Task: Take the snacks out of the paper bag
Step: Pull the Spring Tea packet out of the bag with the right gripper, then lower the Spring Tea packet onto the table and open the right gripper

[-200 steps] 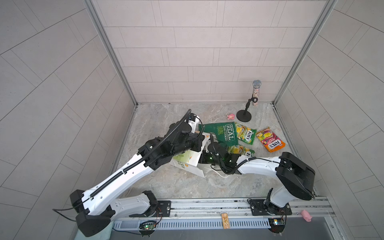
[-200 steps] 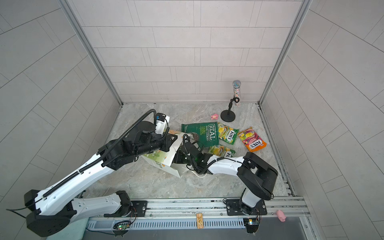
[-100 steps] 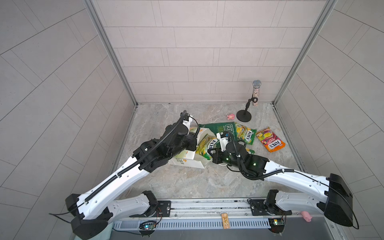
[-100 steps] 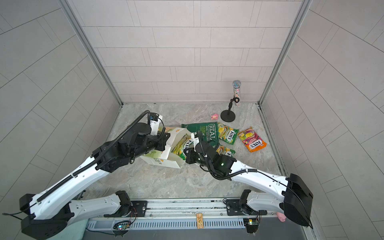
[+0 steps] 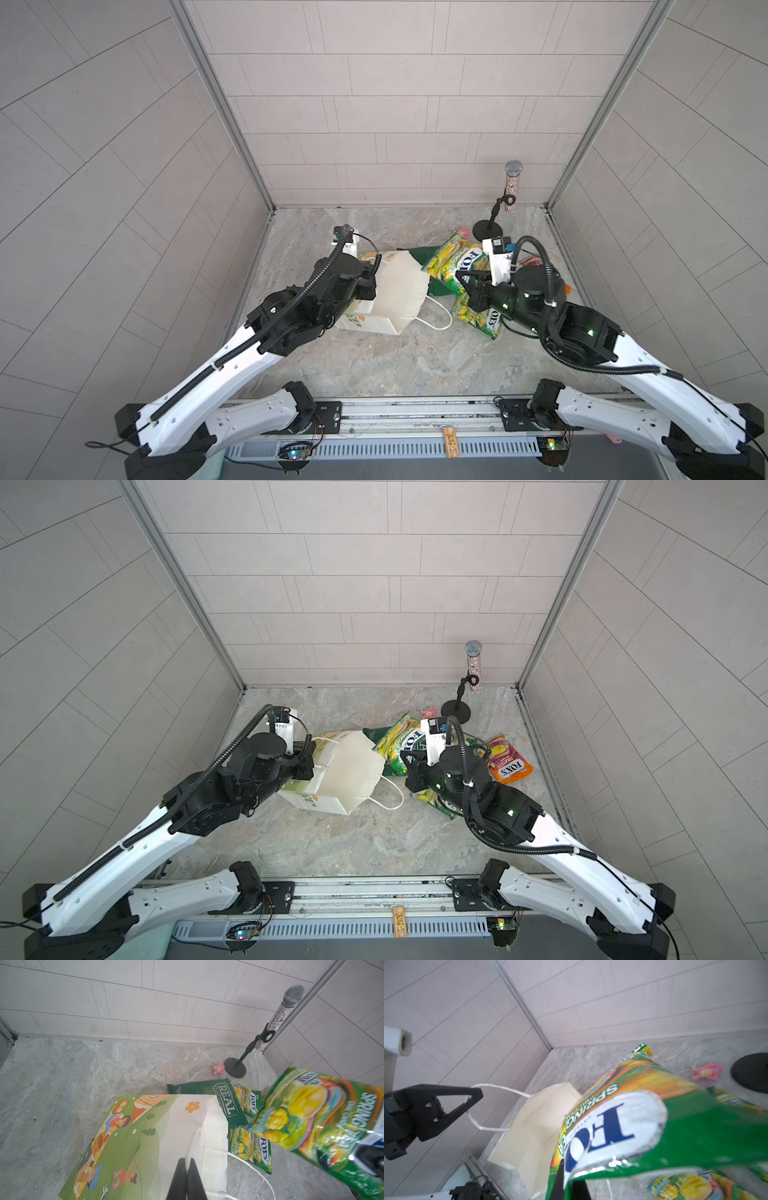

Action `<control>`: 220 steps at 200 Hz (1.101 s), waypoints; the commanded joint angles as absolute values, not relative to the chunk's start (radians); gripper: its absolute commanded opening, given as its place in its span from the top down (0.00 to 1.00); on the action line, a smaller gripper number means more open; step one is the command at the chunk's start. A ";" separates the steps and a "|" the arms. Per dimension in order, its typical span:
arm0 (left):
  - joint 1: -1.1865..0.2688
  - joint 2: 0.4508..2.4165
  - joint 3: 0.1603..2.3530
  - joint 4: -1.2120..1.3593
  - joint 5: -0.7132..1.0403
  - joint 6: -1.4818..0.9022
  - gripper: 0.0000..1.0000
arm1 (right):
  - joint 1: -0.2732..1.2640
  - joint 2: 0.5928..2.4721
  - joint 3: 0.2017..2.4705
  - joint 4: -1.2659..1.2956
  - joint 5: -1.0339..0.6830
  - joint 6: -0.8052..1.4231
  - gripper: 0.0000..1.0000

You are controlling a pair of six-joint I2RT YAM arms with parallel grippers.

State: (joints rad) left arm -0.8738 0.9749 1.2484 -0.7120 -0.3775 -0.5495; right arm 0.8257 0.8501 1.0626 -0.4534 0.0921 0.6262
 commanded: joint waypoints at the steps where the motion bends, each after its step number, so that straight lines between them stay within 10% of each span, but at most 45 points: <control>1: -0.876 0.949 1.243 -0.736 -0.454 -0.546 1.00 | 0.753 0.825 1.091 -0.607 0.138 0.572 1.00; 128: -0.868 0.850 1.229 -0.763 -0.667 -0.532 1.00 | 0.575 0.998 0.810 -0.484 -0.676 0.478 1.00; 220: -0.860 0.879 1.244 -0.733 -0.655 -0.520 1.00 | 0.628 1.212 0.633 -0.186 -0.776 0.486 1.00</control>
State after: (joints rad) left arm -0.8707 0.8726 1.2354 -0.7528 -0.6407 -0.5400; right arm 0.6216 1.1809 0.6308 -0.2779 -0.7467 0.5159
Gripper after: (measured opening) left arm 0.042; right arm 0.048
